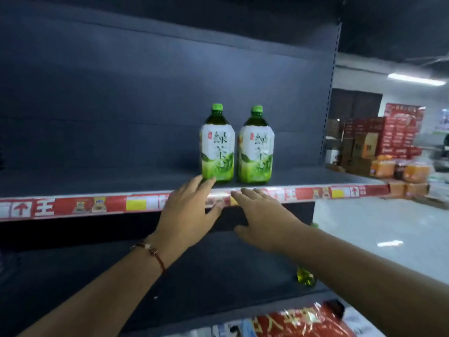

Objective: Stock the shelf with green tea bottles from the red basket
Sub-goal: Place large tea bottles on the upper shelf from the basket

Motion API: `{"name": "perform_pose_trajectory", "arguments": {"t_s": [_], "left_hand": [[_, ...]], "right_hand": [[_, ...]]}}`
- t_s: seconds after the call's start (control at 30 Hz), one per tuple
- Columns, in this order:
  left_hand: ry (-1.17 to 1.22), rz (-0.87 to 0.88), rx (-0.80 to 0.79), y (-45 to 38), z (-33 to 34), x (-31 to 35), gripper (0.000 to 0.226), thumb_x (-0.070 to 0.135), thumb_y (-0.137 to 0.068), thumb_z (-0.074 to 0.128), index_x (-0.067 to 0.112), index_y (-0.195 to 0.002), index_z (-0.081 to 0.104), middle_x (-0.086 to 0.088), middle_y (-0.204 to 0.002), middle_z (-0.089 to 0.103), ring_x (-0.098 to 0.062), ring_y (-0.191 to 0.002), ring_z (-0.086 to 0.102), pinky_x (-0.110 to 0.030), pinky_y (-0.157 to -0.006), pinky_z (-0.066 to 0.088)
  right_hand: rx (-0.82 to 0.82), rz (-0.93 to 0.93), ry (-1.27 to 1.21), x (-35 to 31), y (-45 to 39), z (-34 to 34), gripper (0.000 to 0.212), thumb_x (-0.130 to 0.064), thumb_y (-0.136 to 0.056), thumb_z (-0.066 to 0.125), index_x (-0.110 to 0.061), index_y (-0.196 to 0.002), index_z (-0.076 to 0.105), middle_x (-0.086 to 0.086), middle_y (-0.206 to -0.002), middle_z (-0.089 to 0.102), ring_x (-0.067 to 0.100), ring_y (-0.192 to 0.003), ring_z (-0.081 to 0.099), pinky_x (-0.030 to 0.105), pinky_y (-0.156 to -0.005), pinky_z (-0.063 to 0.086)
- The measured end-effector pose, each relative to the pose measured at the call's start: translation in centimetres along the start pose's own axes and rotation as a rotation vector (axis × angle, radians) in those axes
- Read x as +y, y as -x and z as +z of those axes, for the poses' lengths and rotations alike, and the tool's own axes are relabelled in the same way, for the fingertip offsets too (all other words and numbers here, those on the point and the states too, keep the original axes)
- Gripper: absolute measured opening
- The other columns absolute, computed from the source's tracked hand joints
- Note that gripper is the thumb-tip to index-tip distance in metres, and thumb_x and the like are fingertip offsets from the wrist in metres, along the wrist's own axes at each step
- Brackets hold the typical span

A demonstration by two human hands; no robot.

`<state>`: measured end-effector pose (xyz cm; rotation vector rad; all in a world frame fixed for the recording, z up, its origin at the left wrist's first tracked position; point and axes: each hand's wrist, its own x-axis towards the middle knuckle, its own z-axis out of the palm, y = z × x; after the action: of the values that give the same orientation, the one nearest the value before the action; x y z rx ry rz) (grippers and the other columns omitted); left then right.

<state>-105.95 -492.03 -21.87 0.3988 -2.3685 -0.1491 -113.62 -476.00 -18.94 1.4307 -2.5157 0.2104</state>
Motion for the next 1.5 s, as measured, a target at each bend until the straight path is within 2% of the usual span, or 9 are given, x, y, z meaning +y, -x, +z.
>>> {"name": "perform_pose_trajectory", "arguments": {"t_s": [0.23,0.47,0.73,0.9,1.0,1.07,1.13,1.23,1.5], "left_hand": [[-0.076,0.085,-0.379,11.3,5.7,4.4,0.071,0.064,-0.097,0.037,0.036,-0.158,0.015,0.0,-0.167,0.009,-0.024,-0.152,0.015,-0.04,-0.123,0.011],[-0.043,0.177,-0.658,22.9,13.9,9.8,0.084,0.075,-0.083,0.021,0.033,-0.154,0.03,-0.005,-0.163,0.025,-0.027,-0.147,0.029,-0.044,-0.119,0.024],[-0.057,0.298,-0.964,32.3,20.7,14.7,0.072,0.062,-0.097,0.038,0.031,-0.158,0.014,-0.007,-0.166,0.011,-0.029,-0.151,0.017,-0.045,-0.122,0.014],[-0.035,0.408,-0.975,33.3,22.5,16.7,0.07,0.058,-0.099,0.039,0.03,-0.158,0.013,-0.009,-0.166,0.012,-0.032,-0.151,0.014,-0.049,-0.123,0.012],[-0.03,0.404,-0.992,33.6,23.9,17.2,0.07,0.058,-0.099,0.04,0.03,-0.158,0.013,-0.009,-0.166,0.012,-0.032,-0.151,0.016,-0.049,-0.123,0.013],[-0.04,0.407,-1.014,33.7,24.6,17.3,0.07,0.057,-0.099,0.041,0.029,-0.157,0.016,-0.009,-0.166,0.013,-0.031,-0.15,0.018,-0.048,-0.123,0.013],[-0.037,0.421,-1.032,33.8,25.1,17.2,0.069,0.056,-0.099,0.042,0.029,-0.157,0.017,-0.009,-0.166,0.014,-0.031,-0.149,0.02,-0.047,-0.122,0.015],[-0.023,0.434,-1.035,33.7,25.6,16.9,0.069,0.054,-0.099,0.044,0.028,-0.157,0.019,-0.01,-0.165,0.016,-0.031,-0.148,0.023,-0.047,-0.121,0.018],[0.022,0.35,-1.068,33.0,25.8,15.3,0.076,0.056,-0.096,0.049,0.03,-0.158,0.013,-0.008,-0.165,0.015,-0.029,-0.15,0.021,-0.043,-0.118,0.023]], "right_hand": [[-0.269,0.166,0.027,3.5,13.0,9.1,0.083,-0.043,-0.094,0.055,-0.023,-0.158,0.007,0.005,-0.166,0.006,0.029,-0.153,0.003,0.044,-0.123,0.005],[-0.471,0.41,-0.051,8.5,26.2,18.6,0.084,-0.045,-0.091,0.058,-0.024,-0.158,0.013,0.008,-0.165,0.012,0.033,-0.151,0.012,0.047,-0.12,0.013],[-0.632,0.638,-0.142,10.9,37.3,28.2,0.084,-0.044,-0.089,0.06,-0.023,-0.156,0.013,0.008,-0.162,0.02,0.033,-0.148,0.02,0.049,-0.119,0.016],[-0.632,0.758,-0.173,11.4,39.4,31.4,0.091,-0.046,-0.091,0.059,-0.02,-0.158,0.003,0.009,-0.165,0.011,0.034,-0.149,0.018,0.051,-0.119,0.016],[-0.62,0.881,-0.218,12.2,40.4,32.6,0.094,-0.043,-0.091,0.062,-0.019,-0.158,0.0,0.009,-0.163,0.017,0.032,-0.146,0.028,0.05,-0.117,0.028],[-0.611,0.945,-0.237,12.8,40.9,33.1,0.087,-0.035,-0.092,0.062,-0.018,-0.158,0.007,0.01,-0.158,0.028,0.03,-0.134,0.045,0.046,-0.109,0.042],[-0.607,0.963,-0.266,13.7,40.8,33.4,0.063,-0.025,-0.096,0.057,-0.014,-0.151,0.029,0.011,-0.143,0.047,0.024,-0.117,0.057,0.036,-0.097,0.052],[-0.65,0.908,-0.397,14.5,39.7,33.6,0.031,-0.03,-0.099,0.055,-0.015,-0.126,0.053,0.007,-0.119,0.063,0.018,-0.101,0.063,0.032,-0.089,0.055],[-0.448,0.74,-0.441,12.6,36.3,31.5,0.039,-0.045,-0.095,0.057,-0.016,-0.121,0.056,0.001,-0.098,0.066,0.017,-0.084,0.066,0.041,-0.078,0.059]]}}
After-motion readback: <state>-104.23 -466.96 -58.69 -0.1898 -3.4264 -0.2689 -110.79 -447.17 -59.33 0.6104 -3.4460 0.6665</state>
